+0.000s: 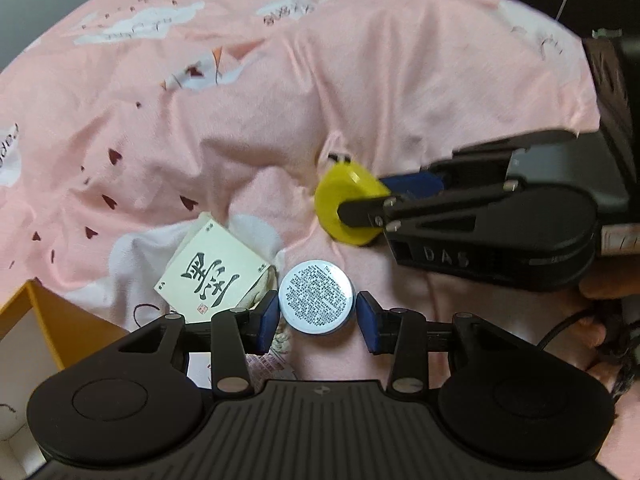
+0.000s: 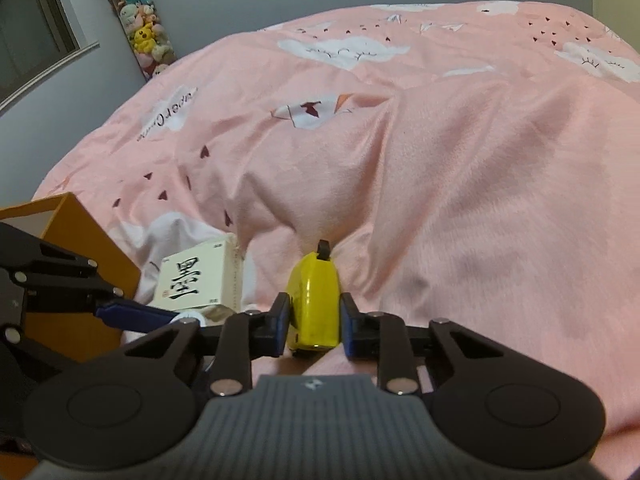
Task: Organize rigid objects
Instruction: 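Grasp the yellow tape measure with the right tool while the left tool grasps the white round tin, then carry the tape measure and white tin over the box with both tools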
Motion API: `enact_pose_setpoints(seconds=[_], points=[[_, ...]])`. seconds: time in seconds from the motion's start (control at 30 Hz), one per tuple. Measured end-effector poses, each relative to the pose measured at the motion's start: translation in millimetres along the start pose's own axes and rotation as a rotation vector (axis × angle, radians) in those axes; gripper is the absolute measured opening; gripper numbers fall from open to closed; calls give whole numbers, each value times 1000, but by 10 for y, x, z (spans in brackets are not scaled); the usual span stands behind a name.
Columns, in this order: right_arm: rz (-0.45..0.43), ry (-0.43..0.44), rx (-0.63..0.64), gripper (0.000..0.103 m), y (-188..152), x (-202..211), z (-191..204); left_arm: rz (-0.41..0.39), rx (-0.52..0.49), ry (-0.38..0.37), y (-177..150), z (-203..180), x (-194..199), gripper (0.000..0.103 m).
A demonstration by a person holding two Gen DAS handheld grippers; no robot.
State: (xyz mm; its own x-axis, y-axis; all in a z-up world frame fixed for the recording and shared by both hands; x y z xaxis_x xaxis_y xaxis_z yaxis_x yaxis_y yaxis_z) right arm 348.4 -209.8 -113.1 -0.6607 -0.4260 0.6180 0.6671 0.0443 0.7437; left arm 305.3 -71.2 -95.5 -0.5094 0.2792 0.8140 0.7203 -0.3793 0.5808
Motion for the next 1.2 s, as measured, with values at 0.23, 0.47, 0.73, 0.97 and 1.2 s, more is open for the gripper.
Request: enact_pose_setpoints(seconds=[0.23,0.47,0.73,0.97,1.2], points=[[-46,10,29,18,29,379,181,-106,18,-8,20,-136,500,47],[-92,52,79,18,122,797,469,-181,59,-10,-159,-2,1058,47],[-126,219,116,18,256,1140,1059,-211,129,119,-539,576,1681,47],[-76,341,241,18,238,1045,1799,-149,66,168,-928,871,1810,47],[79,381,350,18,116,545,2382,-38,-111,156,-1209,985,1607,47]])
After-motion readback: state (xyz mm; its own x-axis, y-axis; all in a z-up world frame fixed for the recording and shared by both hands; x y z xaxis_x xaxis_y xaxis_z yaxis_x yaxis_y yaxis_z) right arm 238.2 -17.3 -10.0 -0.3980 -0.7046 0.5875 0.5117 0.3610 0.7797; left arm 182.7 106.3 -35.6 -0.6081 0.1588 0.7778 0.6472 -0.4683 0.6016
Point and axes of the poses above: each gripper's, at about its wrist camera, not at the fingertips, and x roughly against the way its jaws point, z to its left, y to its top, the point moved 1 cm from there along -x, roughly the way its jaws point, and after that the axes turned 10 degrees about -z, right-handed, at the moved point
